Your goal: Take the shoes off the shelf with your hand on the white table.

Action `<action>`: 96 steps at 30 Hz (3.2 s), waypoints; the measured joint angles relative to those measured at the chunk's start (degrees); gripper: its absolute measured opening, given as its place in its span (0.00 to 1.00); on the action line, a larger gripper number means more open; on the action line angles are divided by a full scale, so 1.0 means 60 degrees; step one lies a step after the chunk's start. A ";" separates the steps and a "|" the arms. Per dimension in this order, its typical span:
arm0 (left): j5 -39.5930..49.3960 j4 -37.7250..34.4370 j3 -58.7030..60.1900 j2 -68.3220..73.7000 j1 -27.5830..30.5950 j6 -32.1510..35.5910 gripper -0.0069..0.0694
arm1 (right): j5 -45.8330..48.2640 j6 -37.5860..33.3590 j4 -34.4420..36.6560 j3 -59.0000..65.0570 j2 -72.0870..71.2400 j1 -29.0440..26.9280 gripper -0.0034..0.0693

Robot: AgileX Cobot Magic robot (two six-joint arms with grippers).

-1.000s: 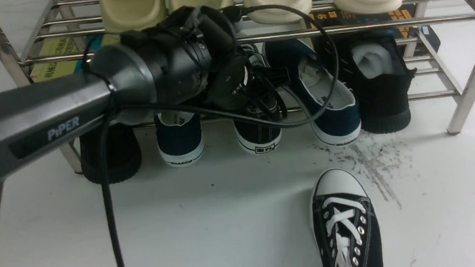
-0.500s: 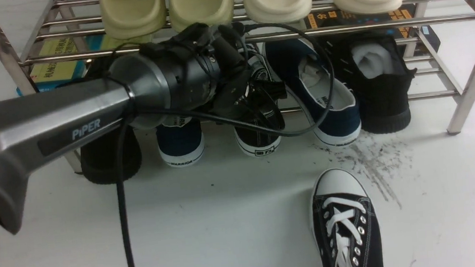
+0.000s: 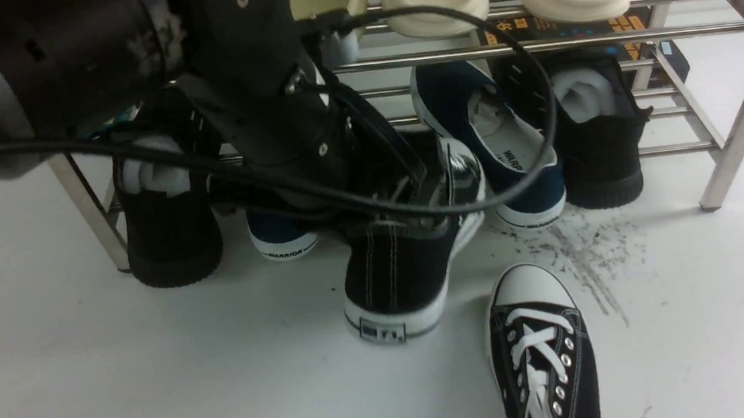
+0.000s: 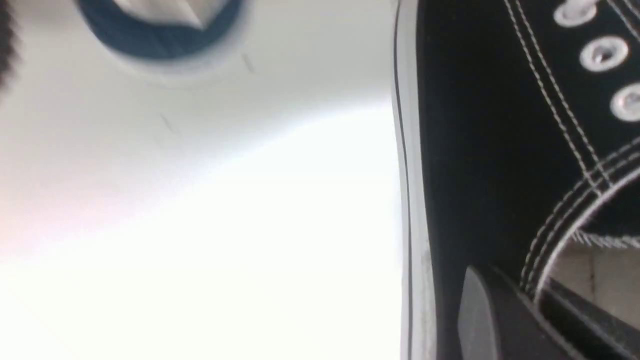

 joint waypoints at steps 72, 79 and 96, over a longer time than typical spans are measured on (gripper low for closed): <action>0.0882 0.4073 0.1674 0.0438 -0.3924 -0.3460 0.39 | 0.1169 -0.0001 0.0468 -0.0476 0.0000 0.0000 0.21; 0.1234 0.4465 0.1272 -0.0986 -0.3924 -0.2088 0.38 | 0.3240 -0.1063 0.0862 -0.0961 -0.0039 0.0000 0.09; 0.1392 0.5133 0.1409 -0.2750 -0.3924 -0.1414 0.09 | -0.6520 -0.0636 -0.1596 0.4108 -0.0018 0.0000 0.03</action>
